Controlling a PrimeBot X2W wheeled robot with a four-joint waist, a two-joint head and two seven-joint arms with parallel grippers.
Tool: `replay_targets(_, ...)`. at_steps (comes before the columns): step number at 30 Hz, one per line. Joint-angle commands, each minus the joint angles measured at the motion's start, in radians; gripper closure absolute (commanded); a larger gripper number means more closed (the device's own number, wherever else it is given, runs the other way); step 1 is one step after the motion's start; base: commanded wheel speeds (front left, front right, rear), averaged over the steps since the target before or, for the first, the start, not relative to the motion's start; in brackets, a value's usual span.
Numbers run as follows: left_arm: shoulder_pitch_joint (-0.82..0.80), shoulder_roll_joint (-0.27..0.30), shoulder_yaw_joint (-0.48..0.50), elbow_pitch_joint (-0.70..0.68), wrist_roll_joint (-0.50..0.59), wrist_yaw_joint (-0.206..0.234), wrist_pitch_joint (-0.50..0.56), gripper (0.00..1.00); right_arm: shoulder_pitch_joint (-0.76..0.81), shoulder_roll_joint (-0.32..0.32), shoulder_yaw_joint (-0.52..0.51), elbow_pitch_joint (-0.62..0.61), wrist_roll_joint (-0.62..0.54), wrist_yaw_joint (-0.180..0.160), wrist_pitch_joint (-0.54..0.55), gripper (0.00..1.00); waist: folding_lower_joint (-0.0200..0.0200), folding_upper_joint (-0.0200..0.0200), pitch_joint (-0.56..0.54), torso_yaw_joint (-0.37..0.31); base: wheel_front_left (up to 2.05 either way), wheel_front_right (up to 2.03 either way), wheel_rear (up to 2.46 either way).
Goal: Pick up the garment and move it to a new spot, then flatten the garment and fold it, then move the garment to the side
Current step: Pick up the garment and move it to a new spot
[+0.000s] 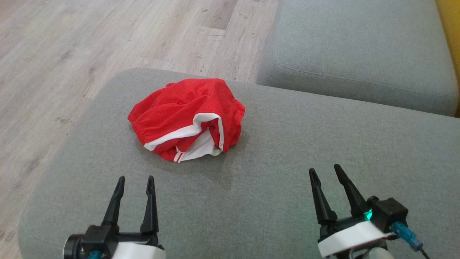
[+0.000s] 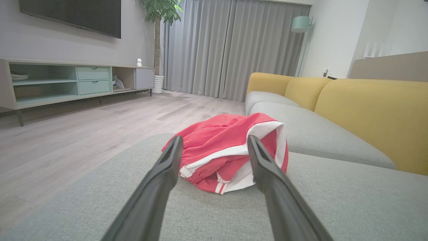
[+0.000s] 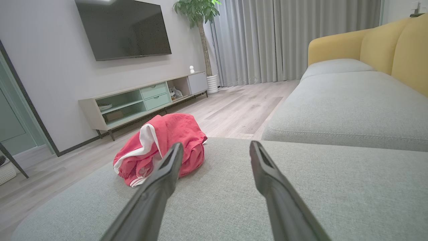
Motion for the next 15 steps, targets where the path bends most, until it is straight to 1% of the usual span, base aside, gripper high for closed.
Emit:
replay_targets(1,-0.031,-0.004,0.038,-0.035,0.014,-0.002,-0.01,0.0,-0.035,-0.009,0.023,-0.035,0.002,-0.001,-0.011,0.0,0.0001,-0.0001,-0.003,0.005,0.0,0.0,0.0)
replay_targets(5,-0.031,-0.004,0.047,-0.038,0.019,-0.007,-0.01,0.0,-0.035,-0.009,0.028,-0.033,0.003,-0.001,-0.011,0.0,0.0001,-0.0001,0.0,0.004,0.0,0.0,0.0)
replay_targets(9,-0.039,-0.001,0.06,-0.036,0.027,-0.017,-0.01,0.0,-0.039,-0.009,0.039,-0.035,0.003,-0.001,-0.011,0.0,0.0001,-0.0001,0.018,-0.014,0.0,0.0,0.0)
replay_targets(12,-0.075,0.016,0.05,-0.019,0.04,-0.042,-0.01,0.0,-0.046,-0.009,0.038,-0.038,0.0,-0.001,-0.011,0.0,0.0001,-0.0001,0.043,-0.035,0.0,0.0,0.0)
replay_targets(13,-0.122,0.032,0.032,0.015,0.03,-0.066,-0.001,0.0,-0.052,-0.009,0.029,-0.04,-0.007,-0.001,-0.011,0.0,0.0001,-0.0001,0.062,-0.048,0.0,0.0,0.0)
replay_targets(15,-0.199,0.066,0.002,0.042,0.027,-0.085,0.037,0.0,-0.062,-0.009,0.019,-0.045,-0.01,-0.001,-0.011,0.0,0.0001,-0.0001,0.092,-0.061,0.0,0.0,0.0)
